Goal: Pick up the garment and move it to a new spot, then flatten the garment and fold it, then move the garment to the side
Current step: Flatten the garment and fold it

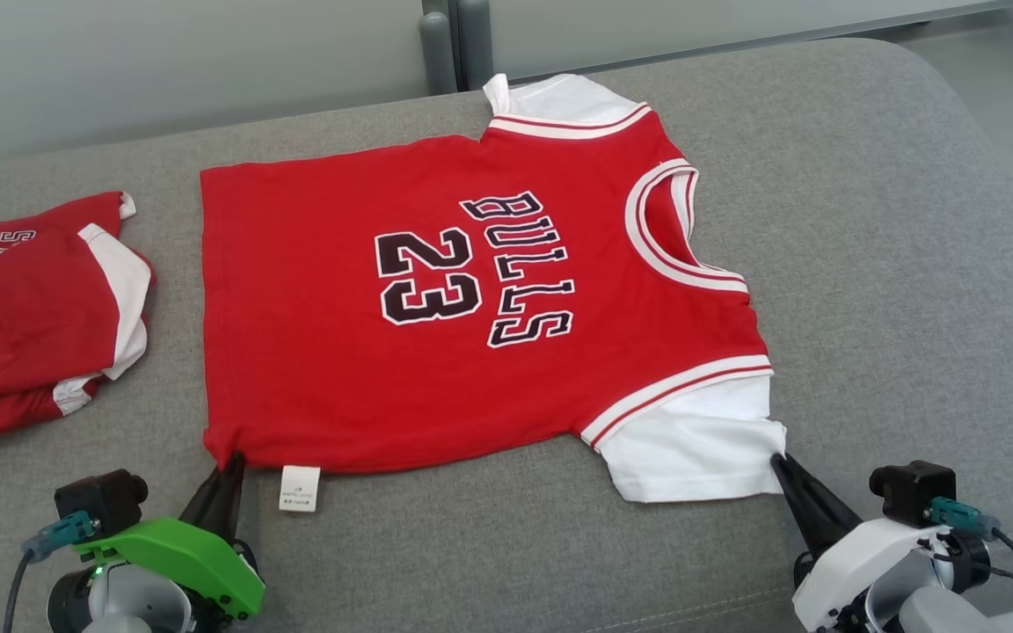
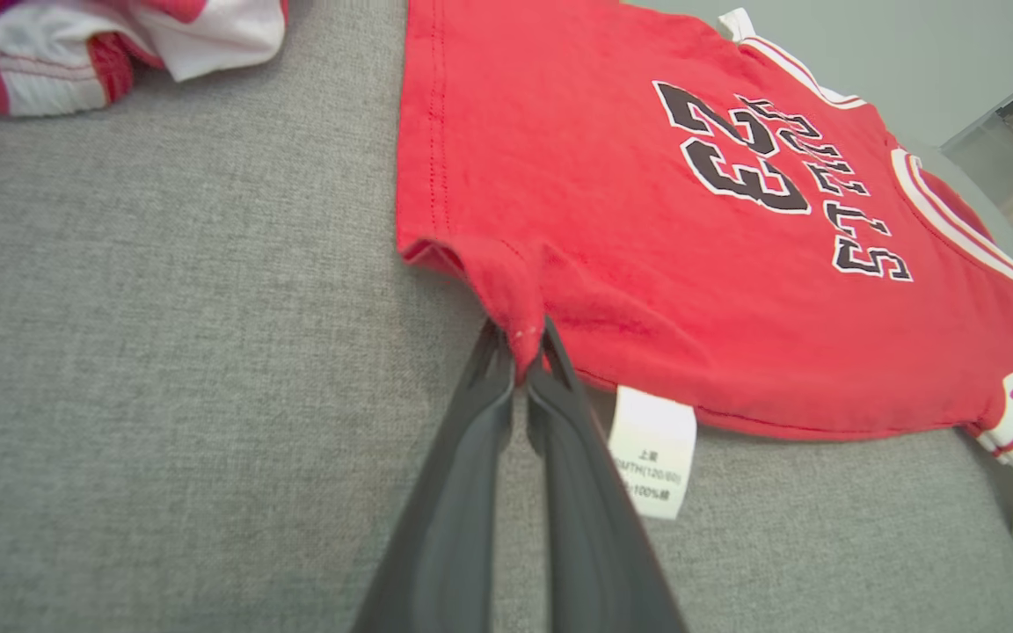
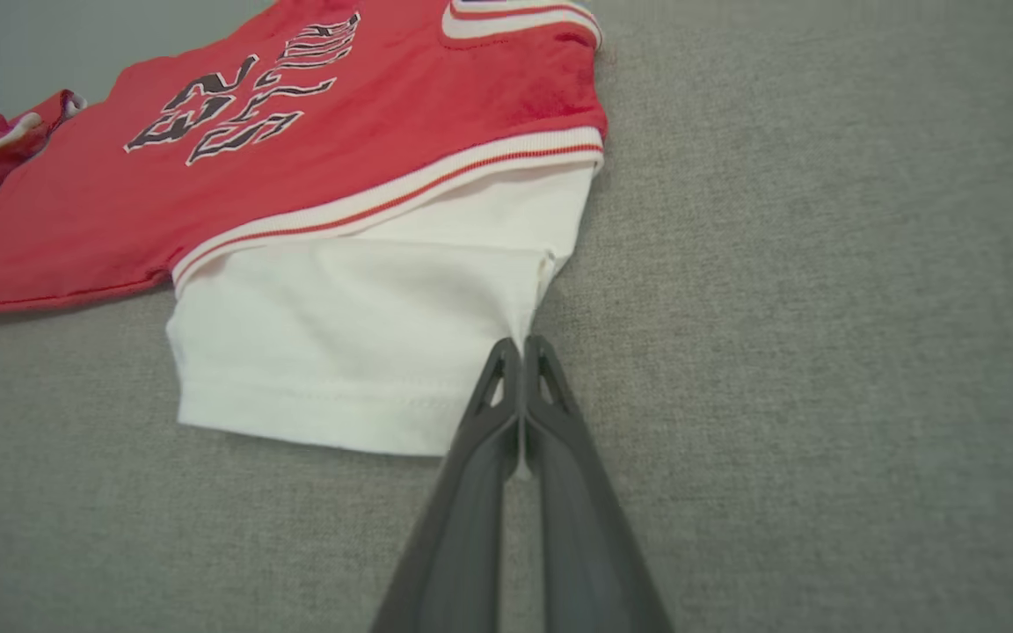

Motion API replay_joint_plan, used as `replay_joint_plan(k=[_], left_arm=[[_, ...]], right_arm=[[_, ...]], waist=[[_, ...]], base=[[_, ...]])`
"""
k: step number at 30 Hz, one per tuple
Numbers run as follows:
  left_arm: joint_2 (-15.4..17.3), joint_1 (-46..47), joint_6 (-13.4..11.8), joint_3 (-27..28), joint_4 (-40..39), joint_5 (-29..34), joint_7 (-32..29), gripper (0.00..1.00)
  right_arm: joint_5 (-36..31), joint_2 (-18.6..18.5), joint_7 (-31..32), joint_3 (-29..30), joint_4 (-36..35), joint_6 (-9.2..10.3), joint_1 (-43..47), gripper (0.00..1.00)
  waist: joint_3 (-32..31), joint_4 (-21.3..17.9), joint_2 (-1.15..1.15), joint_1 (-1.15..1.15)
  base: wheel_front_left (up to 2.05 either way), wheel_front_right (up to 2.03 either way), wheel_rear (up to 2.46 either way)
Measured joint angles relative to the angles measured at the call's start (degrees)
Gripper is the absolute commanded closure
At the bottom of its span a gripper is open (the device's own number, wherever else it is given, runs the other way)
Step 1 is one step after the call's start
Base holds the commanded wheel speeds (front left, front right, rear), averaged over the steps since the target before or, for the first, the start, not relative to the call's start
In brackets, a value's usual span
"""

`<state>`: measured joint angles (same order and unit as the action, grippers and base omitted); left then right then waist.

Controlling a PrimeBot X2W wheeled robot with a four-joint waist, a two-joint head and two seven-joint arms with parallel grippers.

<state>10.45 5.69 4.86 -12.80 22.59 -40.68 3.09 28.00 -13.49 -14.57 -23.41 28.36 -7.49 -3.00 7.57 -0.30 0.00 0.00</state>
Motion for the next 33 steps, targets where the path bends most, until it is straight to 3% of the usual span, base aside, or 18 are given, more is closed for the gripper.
replay_joint_plan(k=[6,18,33], left_arm=[[1.1,-0.4,0.0,0.0,-4.0,-1.0,-2.2,1.00],[3.0,-5.5,-0.9,1.3,-10.8,-2.4,-6.2,1.00],[6.0,-6.7,-2.2,1.3,-20.0,-4.0,-12.9,1.00]], right_arm=[[1.5,-1.8,0.0,-1.1,-4.9,0.00,0.5,1.00],[11.0,-5.5,1.8,-1.5,-15.3,0.00,7.3,1.00],[17.7,-11.6,8.0,0.2,-27.5,0.00,4.8,1.00]], waist=[[-0.3,0.0,0.00,0.00],[-1.2,-0.5,0.00,0.00],[1.4,-0.8,0.00,0.00]], base=[[0.00,0.00,0.00],[0.00,0.00,0.00],[0.00,0.00,0.00]])
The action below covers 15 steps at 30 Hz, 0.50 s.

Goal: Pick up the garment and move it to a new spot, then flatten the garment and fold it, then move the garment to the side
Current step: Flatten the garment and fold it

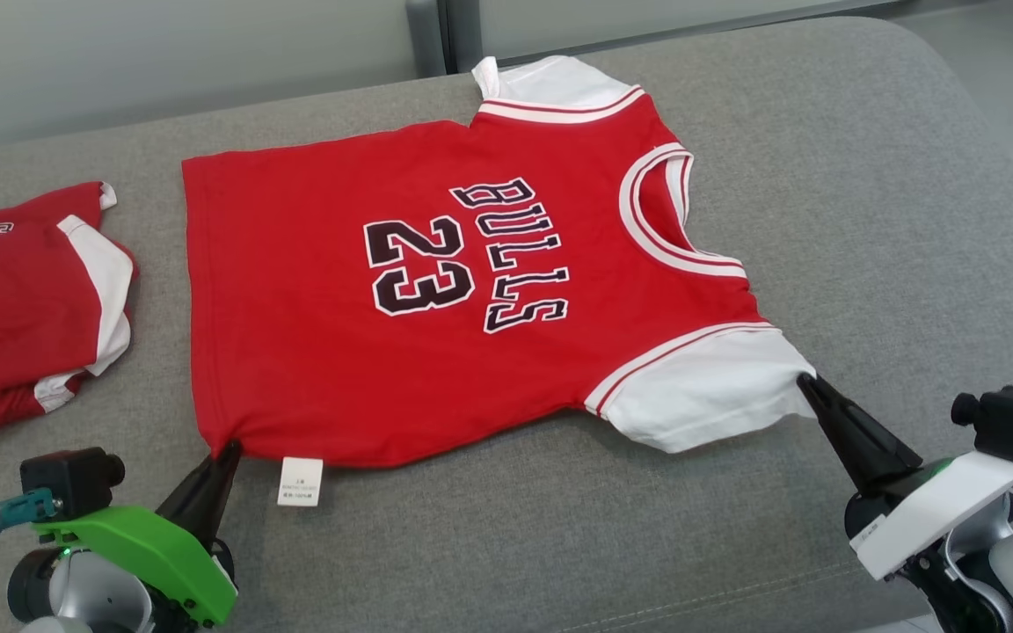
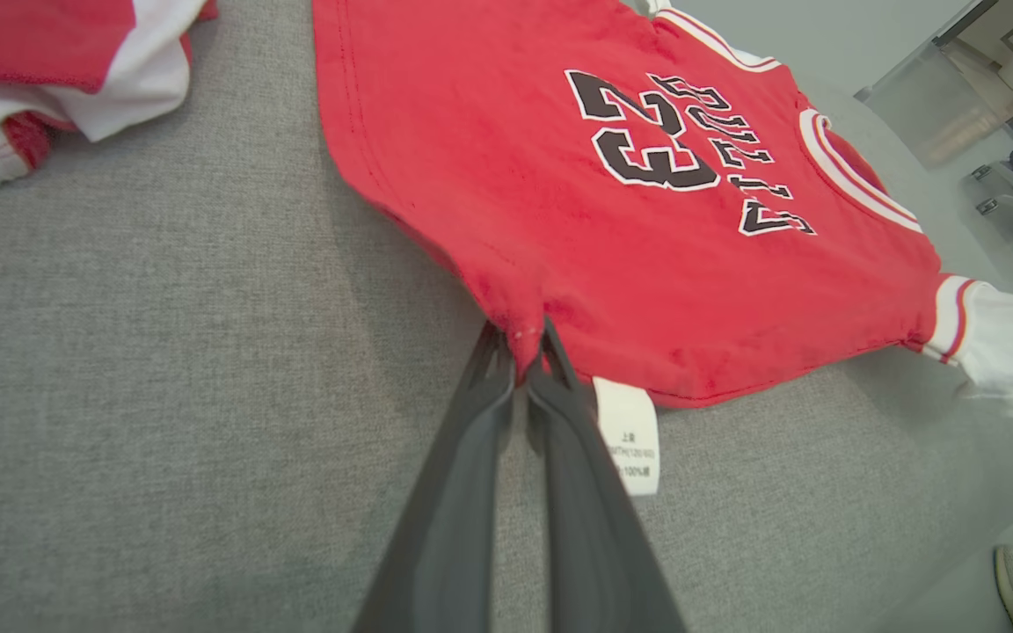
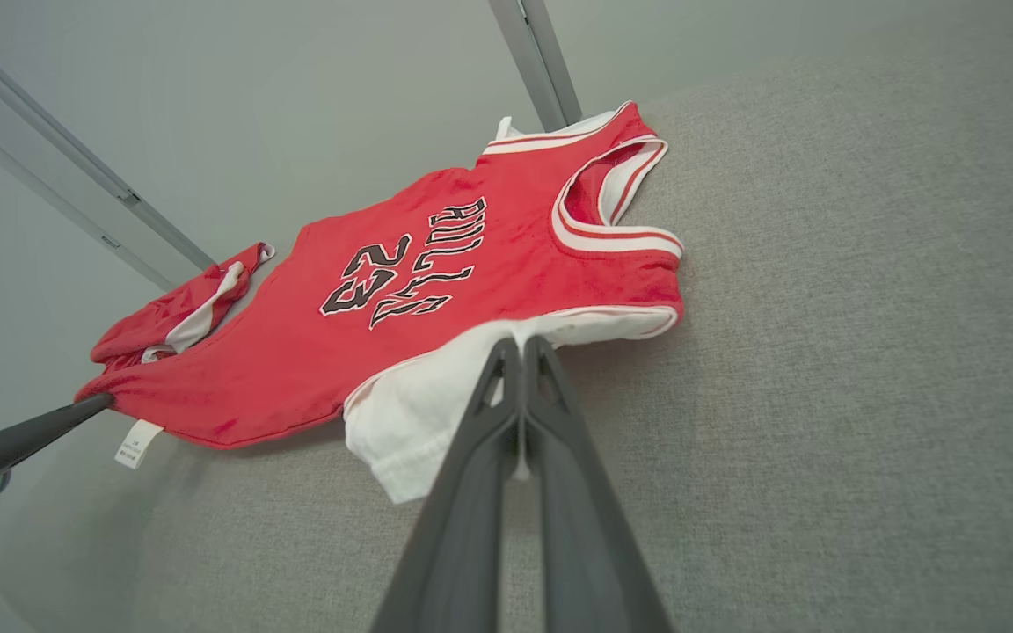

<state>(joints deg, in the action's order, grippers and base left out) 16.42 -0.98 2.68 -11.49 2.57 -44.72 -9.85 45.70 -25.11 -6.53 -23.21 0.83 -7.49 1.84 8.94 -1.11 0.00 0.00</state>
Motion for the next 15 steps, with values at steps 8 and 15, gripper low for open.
replay_joint_plan(k=[8,15], left_arm=[[3.2,4.7,-0.7,0.7,-6.0,-0.5,-4.5,1.00],[4.7,9.6,-1.2,1.4,-8.8,-1.2,-8.8,1.00]], right_arm=[[3.2,-1.5,4.3,2.3,-1.8,0.00,-6.5,1.00],[4.3,-2.6,7.9,4.4,-1.8,0.01,-13.8,1.00]], waist=[[4.6,0.5,0.00,0.00],[9.2,1.4,0.00,0.00]], base=[[0.00,0.00,0.00],[0.00,0.00,0.00]])
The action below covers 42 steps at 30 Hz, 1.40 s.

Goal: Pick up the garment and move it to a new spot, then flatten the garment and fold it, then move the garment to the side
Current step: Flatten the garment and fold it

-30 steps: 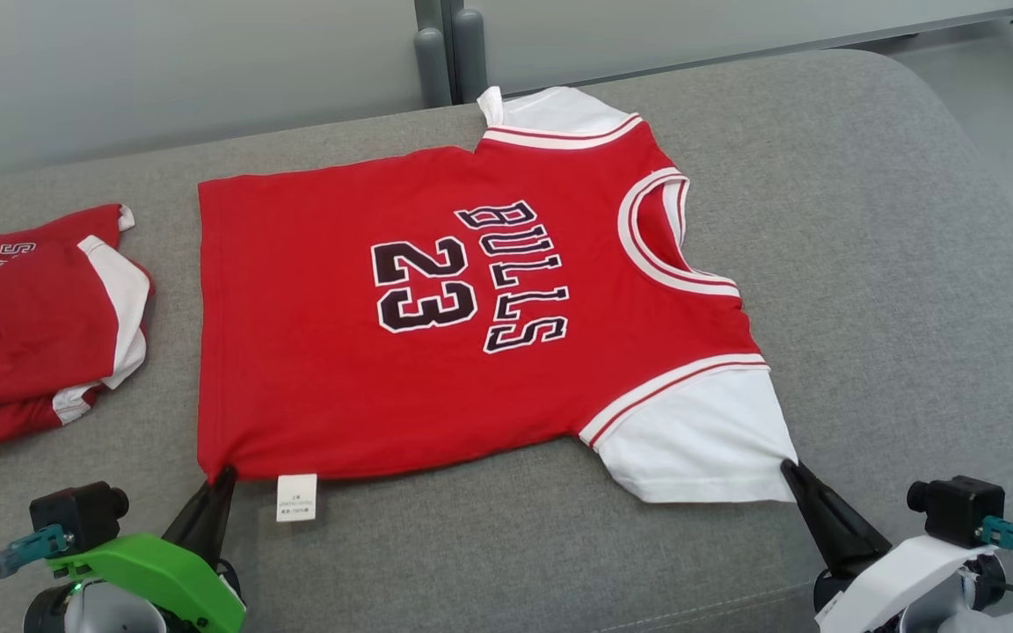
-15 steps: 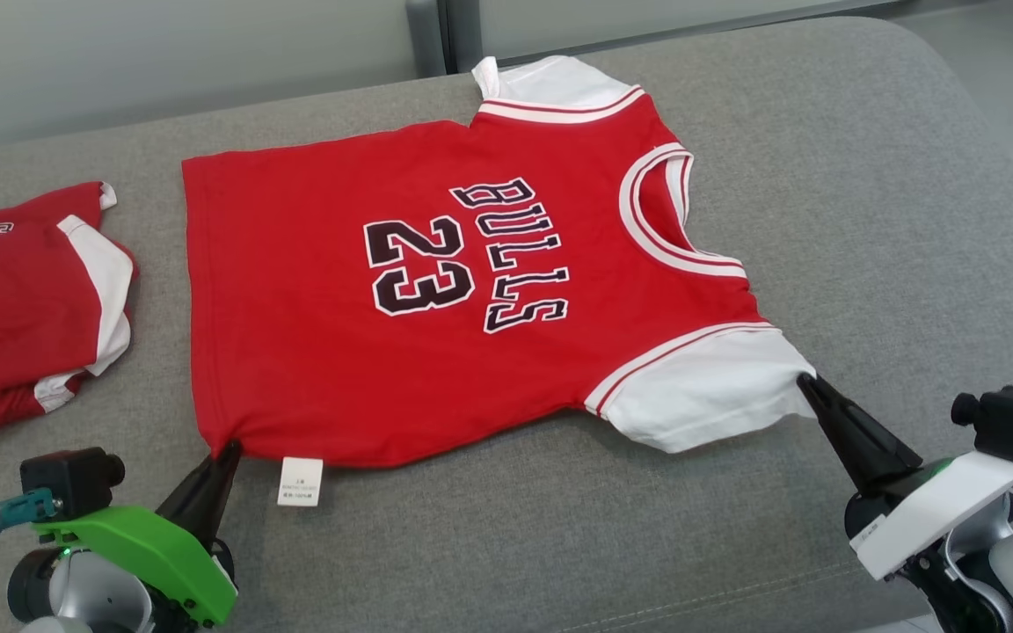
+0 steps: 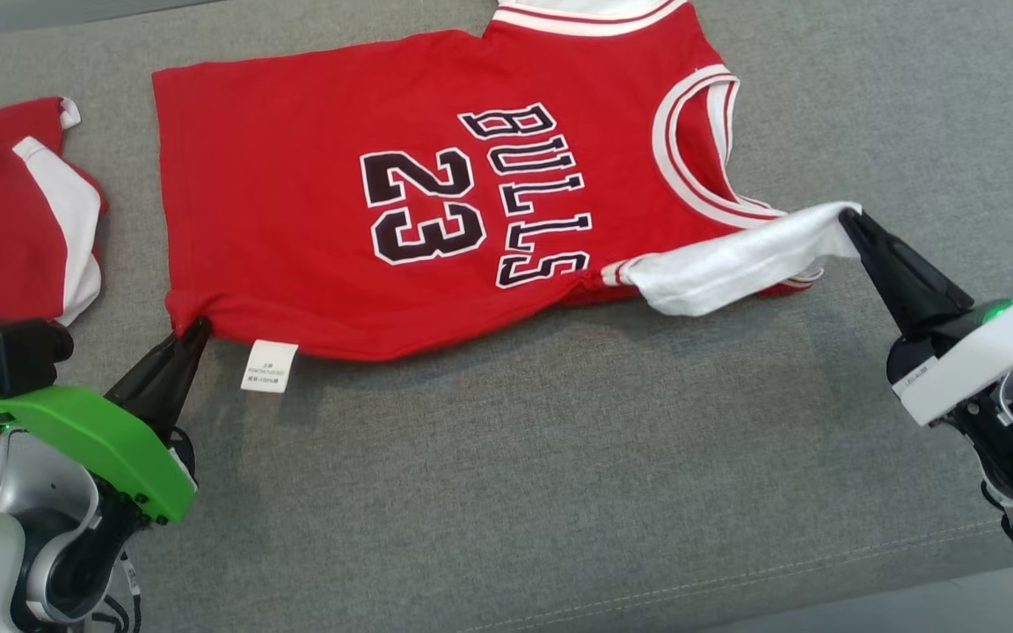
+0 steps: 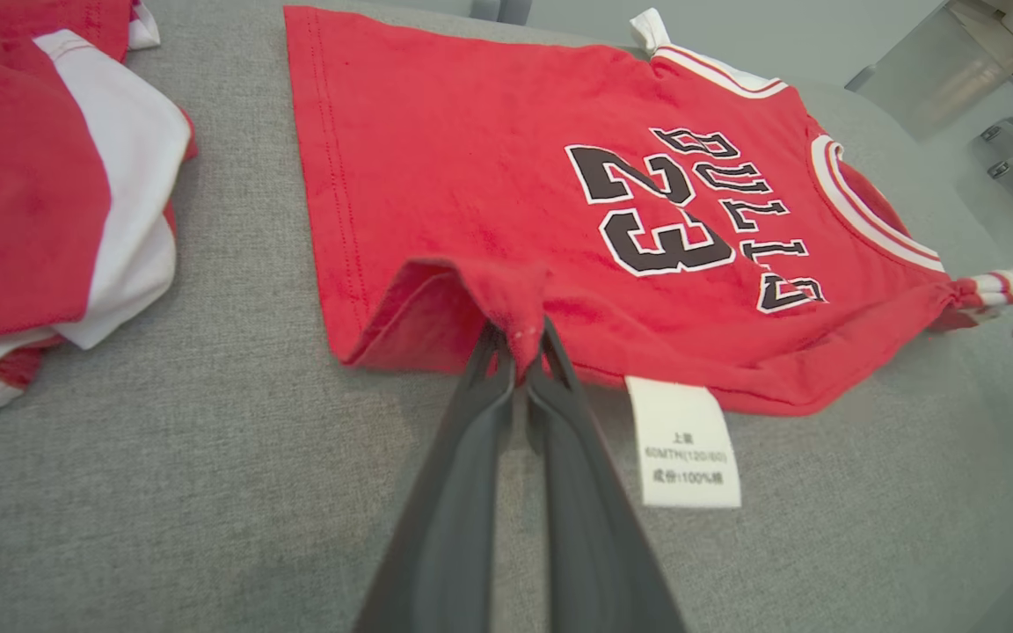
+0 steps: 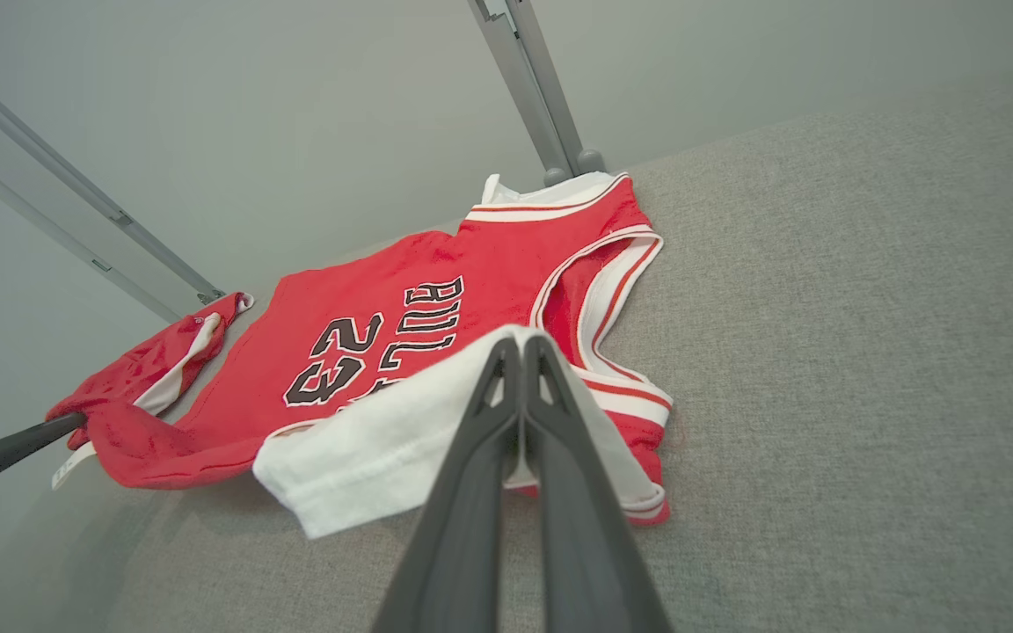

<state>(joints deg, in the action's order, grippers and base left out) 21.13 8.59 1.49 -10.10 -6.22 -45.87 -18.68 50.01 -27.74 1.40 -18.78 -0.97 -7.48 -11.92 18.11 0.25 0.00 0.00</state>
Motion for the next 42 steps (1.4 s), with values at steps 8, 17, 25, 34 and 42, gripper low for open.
replay_joint_plan(k=[8,17,25,34,42], left_arm=[[0.1,4.3,-1.6,1.0,0.1,-1.4,-2.3,1.00],[0.0,5.9,-3.6,2.3,1.6,-1.4,-3.4,1.00],[-0.3,8.6,-4.0,2.2,2.1,-2.2,-4.0,1.00],[-0.5,11.2,-4.0,0.5,3.7,-2.3,-5.8,1.00],[-0.6,14.2,-4.1,0.0,5.5,-2.0,-6.0,1.00]], right_arm=[[-0.1,-0.1,3.3,-0.4,1.3,0.01,-7.4,1.00],[-0.2,0.5,5.0,-1.7,4.1,0.01,-11.7,1.00],[-0.6,0.8,5.6,-1.9,5.7,0.01,-15.2,1.00],[-1.8,0.7,6.2,-2.1,8.0,0.01,-19.8,1.00],[-3.0,0.9,7.3,-3.9,10.2,0.01,-22.0,1.00]], waist=[[4.5,1.2,0.00,0.00],[6.7,2.0,0.00,0.00],[8.1,2.0,0.00,0.00],[10.0,1.9,0.00,0.00],[11.5,2.0,0.00,0.00]], base=[[0.00,0.00,0.00],[0.00,0.00,0.00],[0.00,0.00,0.00],[0.00,0.00,0.00],[0.00,0.00,0.00]])
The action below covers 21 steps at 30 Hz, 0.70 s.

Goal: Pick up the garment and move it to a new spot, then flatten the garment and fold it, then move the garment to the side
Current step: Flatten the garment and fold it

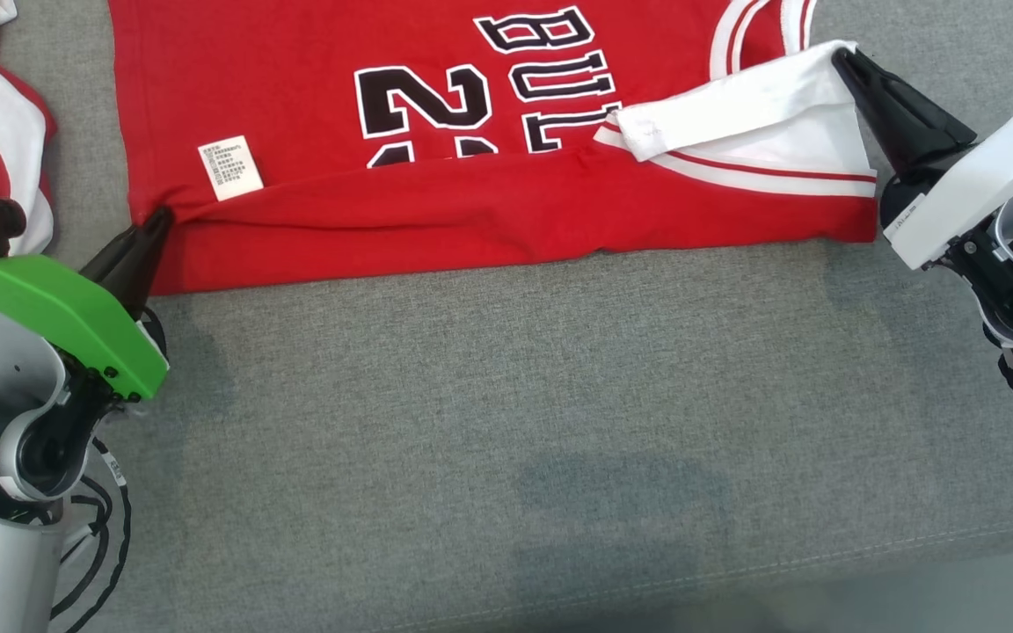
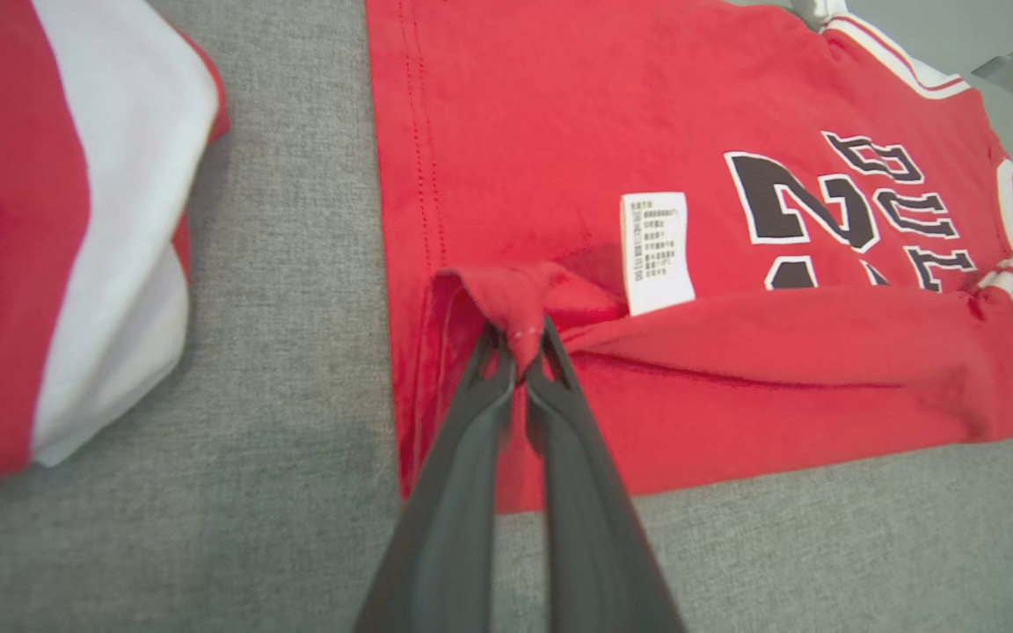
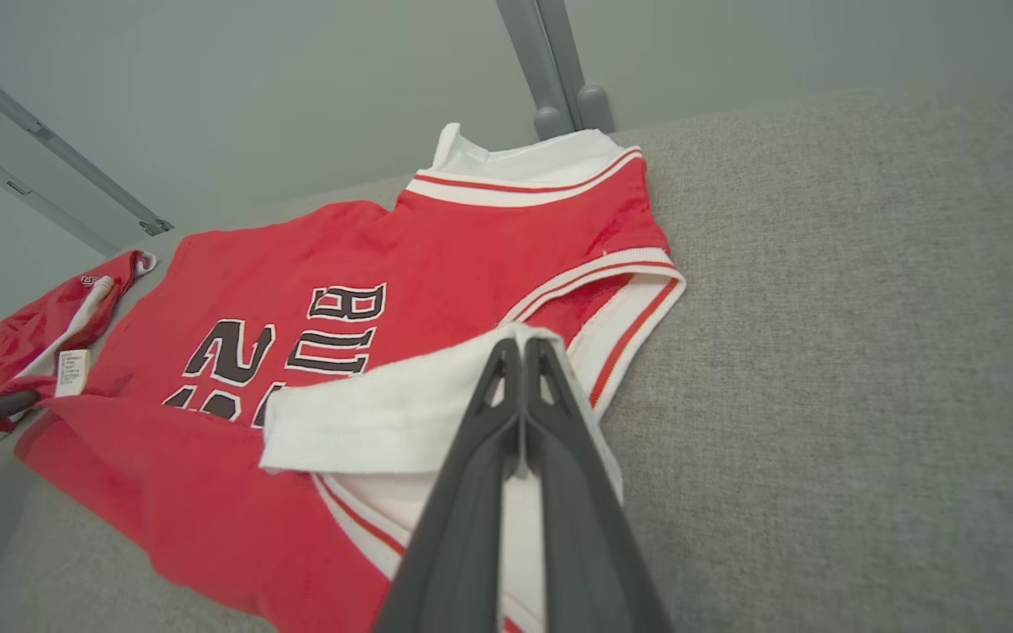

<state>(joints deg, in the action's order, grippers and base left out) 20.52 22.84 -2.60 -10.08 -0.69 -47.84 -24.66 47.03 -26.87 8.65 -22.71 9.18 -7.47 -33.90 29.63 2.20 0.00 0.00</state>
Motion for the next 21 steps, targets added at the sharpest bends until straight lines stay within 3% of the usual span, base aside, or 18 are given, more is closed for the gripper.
replay_joint_plan(k=[4,5,6,7,8,9,10,11,21], left_arm=[[-1.0,0.2,0.0,-0.9,1.8,0.2,0.0,0.95],[-1.3,0.3,0.0,-0.9,2.2,0.2,0.0,0.73],[-1.4,0.5,0.0,-1.0,2.4,0.4,0.1,0.59],[-1.5,0.7,0.0,-1.0,2.7,0.7,0.1,0.51],[-1.6,0.9,0.0,-1.1,3.2,0.9,0.6,0.13],[-1.7,0.9,0.0,-1.2,3.8,1.0,0.8,0.00],[-2.0,0.9,0.0,-1.2,4.1,1.1,1.0,0.00],[-2.3,0.9,0.0,-1.2,4.2,1.3,1.6,0.00],[-2.8,1.2,-0.5,0.3,6.0,3.4,6.4,0.00]], right_arm=[[-0.7,0.4,0.0,-0.7,1.4,0.00,-0.6,1.00],[-0.8,0.4,0.0,-0.8,1.7,0.00,-0.9,1.00],[-0.9,0.5,0.0,-0.9,1.8,0.00,-1.2,0.96],[-1.3,0.6,-0.3,-0.9,2.1,0.00,-1.3,0.81],[-1.6,0.7,-1.0,-0.9,2.5,0.00,-1.4,0.64],[-1.8,0.9,-1.4,-1.0,3.0,0.00,-1.4,0.22],[-2.0,0.9,-1.6,-1.1,3.4,0.00,-1.4,0.05],[-2.3,0.9,-2.0,-1.2,3.8,0.00,-1.4,0.00],[-5.5,0.8,-8.0,-0.7,6.4,0.00,-1.4,0.00]], waist=[[0.3,0.1,0.00,0.00],[0.3,0.1,0.00,0.00],[0.2,0.2,0.00,0.00],[0.2,0.2,0.00,0.00],[0.1,0.2,0.00,0.00],[0.0,0.2,0.00,0.00],[-0.2,0.2,0.00,0.00],[-0.4,0.3,0.00,0.00],[-2.8,0.6,0.00,0.00]], base=[[0.00,0.00,0.00],[0.00,0.00,0.00],[0.00,0.00,0.00],[0.00,0.00,0.00],[0.00,0.00,0.00],[0.00,0.00,0.00],[0.00,0.00,0.00],[0.00,0.00,0.00],[0.00,0.00,0.00]])
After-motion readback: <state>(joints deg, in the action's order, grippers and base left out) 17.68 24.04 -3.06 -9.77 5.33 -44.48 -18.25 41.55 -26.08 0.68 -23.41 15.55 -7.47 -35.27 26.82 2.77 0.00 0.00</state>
